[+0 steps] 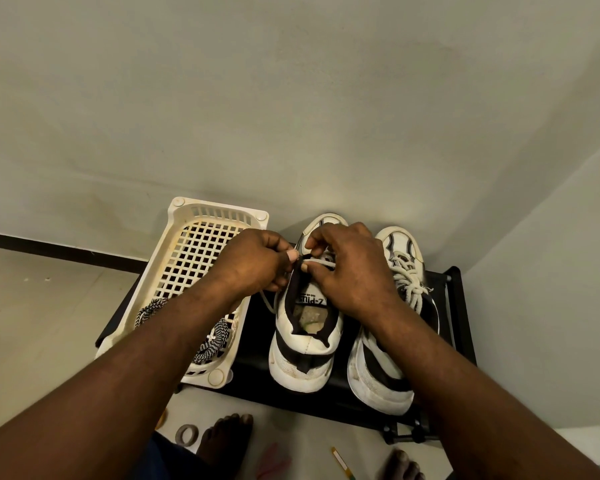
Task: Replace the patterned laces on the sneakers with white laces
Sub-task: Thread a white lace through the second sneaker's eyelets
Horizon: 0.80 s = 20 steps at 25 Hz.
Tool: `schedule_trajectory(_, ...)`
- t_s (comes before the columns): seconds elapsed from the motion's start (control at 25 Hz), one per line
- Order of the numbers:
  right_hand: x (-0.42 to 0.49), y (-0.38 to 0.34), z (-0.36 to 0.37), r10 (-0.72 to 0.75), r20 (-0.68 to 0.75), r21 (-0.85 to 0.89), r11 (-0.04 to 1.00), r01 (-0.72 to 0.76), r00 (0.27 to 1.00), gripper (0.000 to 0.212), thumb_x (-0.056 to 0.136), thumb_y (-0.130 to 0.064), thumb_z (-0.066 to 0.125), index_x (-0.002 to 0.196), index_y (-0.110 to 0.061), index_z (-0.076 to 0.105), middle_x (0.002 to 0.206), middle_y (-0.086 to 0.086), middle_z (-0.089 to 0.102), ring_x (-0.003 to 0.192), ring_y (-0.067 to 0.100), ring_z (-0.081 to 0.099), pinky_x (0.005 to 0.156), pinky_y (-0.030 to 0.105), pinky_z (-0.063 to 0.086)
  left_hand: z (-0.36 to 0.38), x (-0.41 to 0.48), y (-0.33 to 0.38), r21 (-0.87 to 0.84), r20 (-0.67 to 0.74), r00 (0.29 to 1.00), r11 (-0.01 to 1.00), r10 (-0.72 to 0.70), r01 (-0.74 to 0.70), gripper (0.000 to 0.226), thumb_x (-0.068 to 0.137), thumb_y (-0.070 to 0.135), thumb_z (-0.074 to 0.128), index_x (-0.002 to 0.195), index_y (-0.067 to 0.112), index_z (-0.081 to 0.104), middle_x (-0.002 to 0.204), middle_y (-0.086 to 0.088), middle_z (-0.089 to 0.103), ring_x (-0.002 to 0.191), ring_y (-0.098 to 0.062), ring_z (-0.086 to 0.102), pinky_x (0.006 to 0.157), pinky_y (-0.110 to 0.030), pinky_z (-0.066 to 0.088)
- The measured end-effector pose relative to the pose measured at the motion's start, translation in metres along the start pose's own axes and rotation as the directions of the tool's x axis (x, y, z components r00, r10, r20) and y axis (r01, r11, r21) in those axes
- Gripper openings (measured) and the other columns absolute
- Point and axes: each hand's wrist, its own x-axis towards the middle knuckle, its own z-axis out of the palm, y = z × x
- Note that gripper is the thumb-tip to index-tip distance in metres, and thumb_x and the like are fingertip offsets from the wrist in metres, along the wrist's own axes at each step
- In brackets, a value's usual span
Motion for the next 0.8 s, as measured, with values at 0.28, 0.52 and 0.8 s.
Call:
schedule_trajectory(0.28, 0.002, 0.005, -0.001, 0.076, 0.086, -0.159, 0.985, -0.062, 0.993, 0.035, 0.086, -0.047, 0.073, 0.117, -0.034, 0.067, 0.118, -0.011, 0.063, 0.117, 0.019, 0.051, 0.095, 0.043, 0.044, -0.016, -0.017, 0.027, -0.652, 0.088, 0.989, 0.758, 0.12, -0.034, 0.024, 0.107, 0.006, 0.043, 0.088, 0.007, 0.059, 0.079, -0.01, 0.067, 0.071, -0.03, 0.07, 0.075, -0.041, 0.061)
schedule_trajectory(0.52, 0.004, 0.004, 0.0, 0.103, 0.12, -0.154, 0.984, -0.084, 0.987, 0.041, 0.086, -0.051, 0.073, 0.124, -0.036, 0.068, 0.129, -0.01, 0.062, 0.124, 0.02, 0.049, 0.101, 0.046, 0.045, -0.036, -0.019, 0.023, 0.32, -0.032, 0.996, 0.945, 0.085, -0.07, 0.031, 0.103, 0.02, 0.056, 0.073, 0.02, 0.065, 0.062, 0.008, 0.056, 0.057, -0.011, 0.049, 0.055, -0.026, 0.033)
schedule_trajectory(0.8, 0.004, 0.005, 0.0, 0.129, 0.173, -0.154, 0.983, -0.103, 0.976, 0.047, 0.089, -0.052, 0.07, 0.134, -0.041, 0.063, 0.148, -0.008, 0.052, 0.136, 0.021, 0.045, 0.11, 0.05, 0.042, -0.021, -0.023, 0.017, 0.083, 0.086, 0.958, 0.956, 0.273, -0.28, 0.016, 0.099, 0.027, 0.067, 0.09, 0.014, 0.071, 0.095, -0.008, 0.073, 0.09, -0.017, 0.068, 0.087, -0.038, 0.052)
